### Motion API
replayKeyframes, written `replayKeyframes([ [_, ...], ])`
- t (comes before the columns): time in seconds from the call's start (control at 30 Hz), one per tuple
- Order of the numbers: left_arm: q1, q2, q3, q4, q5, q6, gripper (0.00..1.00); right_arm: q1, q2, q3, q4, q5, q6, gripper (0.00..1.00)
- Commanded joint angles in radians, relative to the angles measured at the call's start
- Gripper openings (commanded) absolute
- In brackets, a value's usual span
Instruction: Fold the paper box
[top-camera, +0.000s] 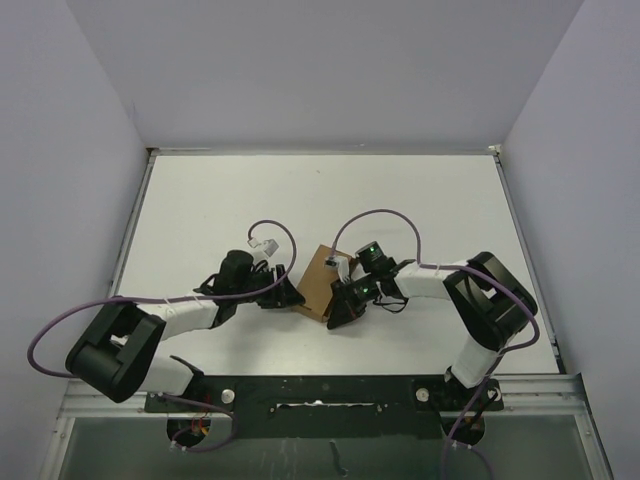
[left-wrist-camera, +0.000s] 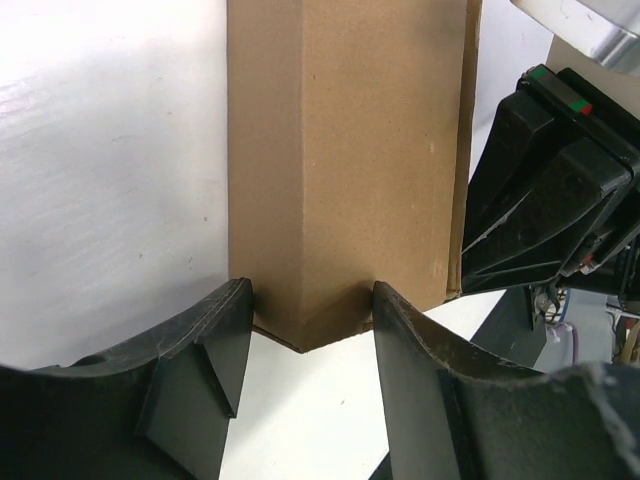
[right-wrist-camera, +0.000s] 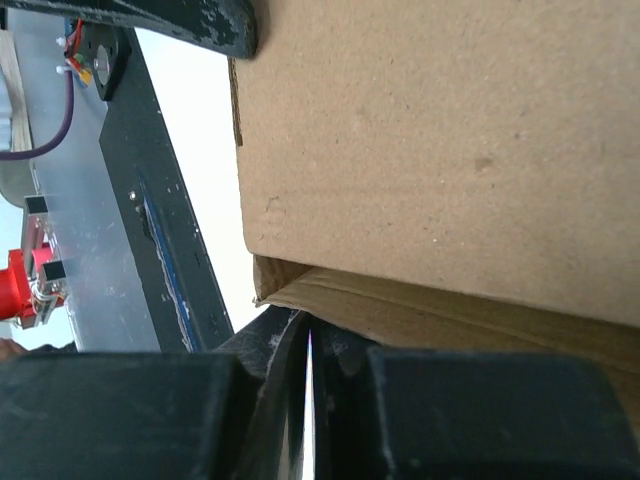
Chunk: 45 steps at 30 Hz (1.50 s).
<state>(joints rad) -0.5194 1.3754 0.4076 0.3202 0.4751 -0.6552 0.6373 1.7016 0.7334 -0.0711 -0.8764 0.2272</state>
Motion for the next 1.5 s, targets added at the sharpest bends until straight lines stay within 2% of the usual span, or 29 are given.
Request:
replayKeyframes([
  [0.0, -0.059, 0.011, 0.018, 0.032, 0.026, -0.022, 0.46, -0.006, -0.043, 0.06, 0.128, 0.009, 0.057, 0.0],
  [0.17, -0.118, 0.008, 0.023, 0.008, -0.022, -0.04, 0.42, -0.019, -0.049, 0.083, 0.076, 0.027, 0.023, 0.0],
  [0.4, -0.181, 0.03, 0.082, -0.056, -0.086, -0.052, 0.45, -0.026, -0.034, 0.129, -0.031, 0.037, -0.047, 0.0],
  [0.53, -0.095, -0.046, 0.063, -0.087, -0.102, -0.066, 0.54, -0.115, -0.077, 0.13, -0.165, 0.023, -0.183, 0.0],
  [0.7, 0.012, -0.104, 0.086, -0.062, -0.058, -0.066, 0.78, -0.25, -0.109, 0.139, -0.301, -0.042, -0.346, 0.08],
  [0.83, 0.072, -0.062, 0.145, -0.009, -0.028, -0.058, 0.91, -0.318, -0.108, 0.2, -0.369, -0.056, -0.47, 0.18],
  [0.93, 0.116, 0.032, 0.211, 0.057, -0.001, -0.057, 0.98, -0.364, -0.072, 0.298, -0.451, -0.023, -0.599, 0.26],
  [1.07, 0.142, 0.204, 0.342, 0.097, 0.053, -0.064, 0.97, -0.362, 0.024, 0.439, -0.556, 0.116, -0.837, 0.3],
  [1.2, 0.14, 0.321, 0.447, 0.111, 0.084, -0.06, 0.92, -0.356, 0.127, 0.528, -0.576, 0.147, -0.897, 0.27],
  [1.4, 0.137, 0.46, 0.55, 0.091, 0.151, -0.047, 0.72, -0.321, 0.203, 0.579, -0.594, 0.185, -0.982, 0.23],
  [1.47, 0.132, 0.491, 0.57, 0.082, 0.16, -0.045, 0.67, -0.311, 0.217, 0.581, -0.594, 0.183, -1.017, 0.21],
])
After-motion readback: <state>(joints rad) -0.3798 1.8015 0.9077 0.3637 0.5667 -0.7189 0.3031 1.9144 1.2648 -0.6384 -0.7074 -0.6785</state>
